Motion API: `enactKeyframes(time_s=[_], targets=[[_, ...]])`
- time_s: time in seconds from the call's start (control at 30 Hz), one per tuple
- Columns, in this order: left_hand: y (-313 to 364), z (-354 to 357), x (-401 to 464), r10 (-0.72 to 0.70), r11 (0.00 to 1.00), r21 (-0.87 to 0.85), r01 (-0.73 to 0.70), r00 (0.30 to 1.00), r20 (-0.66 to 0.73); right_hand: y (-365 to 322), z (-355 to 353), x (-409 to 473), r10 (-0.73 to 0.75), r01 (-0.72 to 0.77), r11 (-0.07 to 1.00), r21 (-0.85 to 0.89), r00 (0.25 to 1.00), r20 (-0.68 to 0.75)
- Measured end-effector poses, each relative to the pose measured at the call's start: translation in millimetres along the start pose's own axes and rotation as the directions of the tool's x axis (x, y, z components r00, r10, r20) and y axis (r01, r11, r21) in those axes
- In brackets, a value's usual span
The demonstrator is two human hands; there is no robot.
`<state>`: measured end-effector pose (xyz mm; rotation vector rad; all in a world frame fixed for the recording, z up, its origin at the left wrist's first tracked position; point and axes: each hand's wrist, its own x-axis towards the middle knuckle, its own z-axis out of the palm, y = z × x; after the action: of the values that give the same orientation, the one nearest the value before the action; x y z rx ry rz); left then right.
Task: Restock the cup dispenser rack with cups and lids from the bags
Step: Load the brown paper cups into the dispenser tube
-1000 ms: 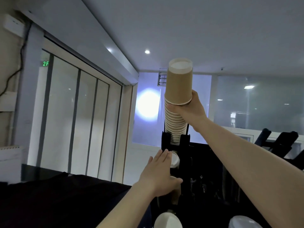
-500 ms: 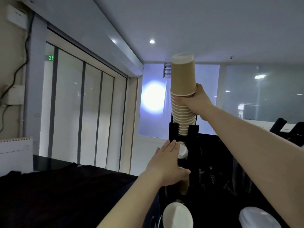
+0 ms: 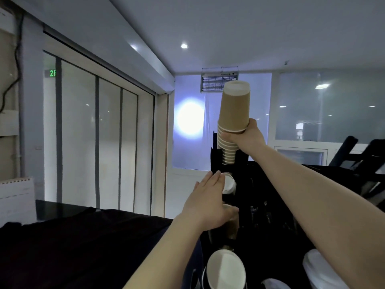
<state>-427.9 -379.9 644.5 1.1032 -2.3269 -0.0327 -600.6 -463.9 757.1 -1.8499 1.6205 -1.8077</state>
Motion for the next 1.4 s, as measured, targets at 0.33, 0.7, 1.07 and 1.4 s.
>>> enactKeyframes(time_s=[0.33, 0.7, 1.07, 1.4], targets=[[1.6, -0.6, 2.1, -0.036, 0.999, -0.002, 0.036, 0.999, 0.014, -3.2, -8.8, -35.2, 0.039, -0.034, 0.981, -0.191, 0.999, 0.024], [21.1, -7.9, -47.2, 0.056, 0.994, 0.096, -0.046, 0.994, -0.096, -18.2, -35.9, -176.8, -0.208, 0.266, 0.939, -0.218, 0.944, 0.255], [37.2, -24.5, -201.8, 0.027, 0.997, 0.079, -0.01, 0.974, -0.226, -37.7, -75.1, -312.5, -0.389, 0.432, 0.892, -0.131, 0.883, 0.264], [49.2, 48.2, -368.7, -0.299, 0.942, -0.273, 0.195, 0.855, -0.423, 0.8, -64.8, -455.1, -0.509, 0.591, 0.807, -0.001, 0.695, 0.508]])
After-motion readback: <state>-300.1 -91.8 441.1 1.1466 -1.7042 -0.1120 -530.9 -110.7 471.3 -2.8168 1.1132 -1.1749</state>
